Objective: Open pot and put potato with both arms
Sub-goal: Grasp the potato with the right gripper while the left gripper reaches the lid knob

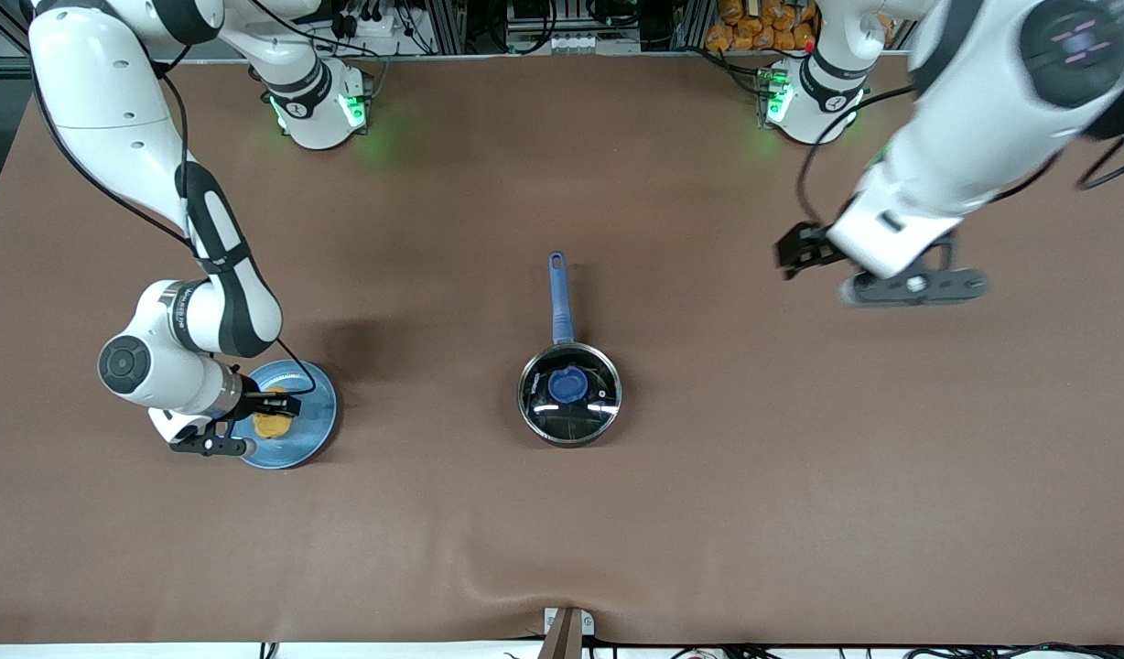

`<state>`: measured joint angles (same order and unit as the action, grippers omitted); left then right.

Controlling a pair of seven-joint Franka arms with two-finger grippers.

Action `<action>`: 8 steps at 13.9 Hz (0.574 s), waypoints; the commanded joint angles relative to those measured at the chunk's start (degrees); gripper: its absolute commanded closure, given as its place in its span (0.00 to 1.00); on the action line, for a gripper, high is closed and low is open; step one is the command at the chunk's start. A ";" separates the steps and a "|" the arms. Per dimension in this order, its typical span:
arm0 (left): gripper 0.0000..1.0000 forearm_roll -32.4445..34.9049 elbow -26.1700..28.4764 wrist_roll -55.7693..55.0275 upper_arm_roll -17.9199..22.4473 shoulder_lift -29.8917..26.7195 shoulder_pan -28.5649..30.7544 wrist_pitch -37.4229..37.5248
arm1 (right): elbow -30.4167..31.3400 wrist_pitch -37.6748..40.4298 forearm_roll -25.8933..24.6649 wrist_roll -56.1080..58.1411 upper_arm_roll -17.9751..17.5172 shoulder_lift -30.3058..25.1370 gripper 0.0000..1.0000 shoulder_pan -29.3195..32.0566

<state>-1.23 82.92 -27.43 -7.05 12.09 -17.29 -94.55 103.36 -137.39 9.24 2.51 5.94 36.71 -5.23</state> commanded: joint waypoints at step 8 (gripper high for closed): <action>0.00 4.04 -7.07 -17.64 0.90 15.49 -13.90 -12.14 | -0.08 -0.78 0.95 -0.23 -0.05 0.03 0.83 0.04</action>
<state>0.71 79.00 -42.64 -6.85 24.12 -28.73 -105.56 103.32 -137.72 9.30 2.51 5.95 36.71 -5.22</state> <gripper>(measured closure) 0.000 0.441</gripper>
